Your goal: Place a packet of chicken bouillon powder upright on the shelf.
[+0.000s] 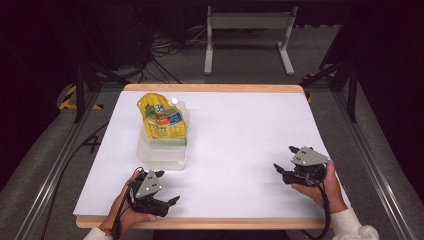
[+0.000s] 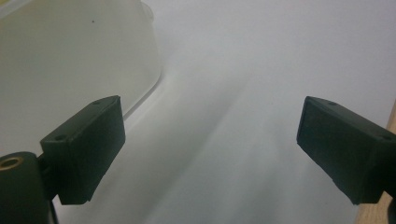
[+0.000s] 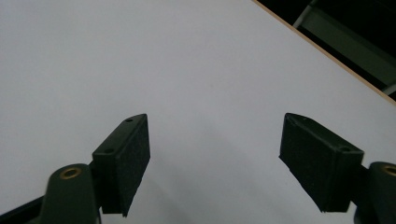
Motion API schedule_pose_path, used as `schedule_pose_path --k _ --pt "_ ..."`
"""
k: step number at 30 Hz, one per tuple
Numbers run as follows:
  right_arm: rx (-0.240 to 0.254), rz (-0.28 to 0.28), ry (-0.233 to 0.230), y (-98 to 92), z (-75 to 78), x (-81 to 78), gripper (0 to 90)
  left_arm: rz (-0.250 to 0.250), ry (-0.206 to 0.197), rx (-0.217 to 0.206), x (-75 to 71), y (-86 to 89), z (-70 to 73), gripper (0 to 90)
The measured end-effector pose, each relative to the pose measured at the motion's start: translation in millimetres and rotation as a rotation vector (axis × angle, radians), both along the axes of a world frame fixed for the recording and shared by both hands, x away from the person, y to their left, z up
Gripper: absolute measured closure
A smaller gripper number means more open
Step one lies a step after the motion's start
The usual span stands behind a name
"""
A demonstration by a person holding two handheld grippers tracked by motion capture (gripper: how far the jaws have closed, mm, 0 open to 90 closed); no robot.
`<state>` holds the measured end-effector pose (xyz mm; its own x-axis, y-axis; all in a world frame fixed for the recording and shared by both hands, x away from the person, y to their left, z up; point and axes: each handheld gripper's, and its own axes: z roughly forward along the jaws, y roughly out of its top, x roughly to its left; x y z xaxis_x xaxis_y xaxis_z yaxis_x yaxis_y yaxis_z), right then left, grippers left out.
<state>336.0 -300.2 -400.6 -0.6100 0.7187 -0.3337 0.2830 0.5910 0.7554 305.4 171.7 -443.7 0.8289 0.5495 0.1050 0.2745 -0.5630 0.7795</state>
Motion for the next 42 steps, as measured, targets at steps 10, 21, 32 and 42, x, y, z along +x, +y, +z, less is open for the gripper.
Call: schedule_pose_path --k 10,21,32,42 --pt "0.032 -0.06 0.001 -23.7 -13.7 -22.0 17.8 0.018 0.007 -0.003 -0.1 6.0 -2.7 7.6" --pt "0.101 -0.115 0.043 -44.1 -35.8 -46.7 16.0 0.052 -0.007 -0.02 3.1 12.2 -1.4 7.3" --pt "0.085 -0.114 0.03 -41.6 -34.9 -48.0 15.7 0.06 -0.004 -0.032 4.4 14.6 -1.4 7.4" --pt "0.054 -0.104 0.026 -36.3 -36.7 -46.1 15.2 0.058 -0.001 -0.031 4.7 14.5 -1.3 7.4"
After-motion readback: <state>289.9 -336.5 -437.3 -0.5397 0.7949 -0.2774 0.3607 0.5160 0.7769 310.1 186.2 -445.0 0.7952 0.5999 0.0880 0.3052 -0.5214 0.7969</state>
